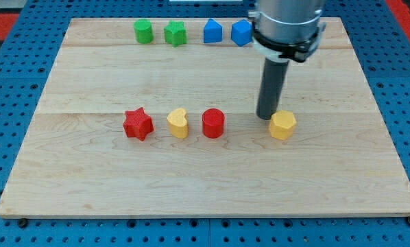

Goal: Place the yellow hexagon to the bottom right

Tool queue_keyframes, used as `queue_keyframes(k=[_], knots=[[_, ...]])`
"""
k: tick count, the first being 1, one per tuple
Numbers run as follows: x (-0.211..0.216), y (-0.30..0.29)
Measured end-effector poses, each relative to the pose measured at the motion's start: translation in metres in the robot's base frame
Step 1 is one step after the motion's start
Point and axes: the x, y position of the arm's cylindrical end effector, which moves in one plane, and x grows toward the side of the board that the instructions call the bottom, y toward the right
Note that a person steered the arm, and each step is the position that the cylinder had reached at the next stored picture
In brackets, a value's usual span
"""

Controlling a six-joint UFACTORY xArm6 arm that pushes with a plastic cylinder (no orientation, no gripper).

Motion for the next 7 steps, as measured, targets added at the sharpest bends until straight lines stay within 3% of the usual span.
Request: queue_keyframes(k=[2,4,7], knots=[[0.048,0.015],[0.070,0.055],[0.109,0.054]])
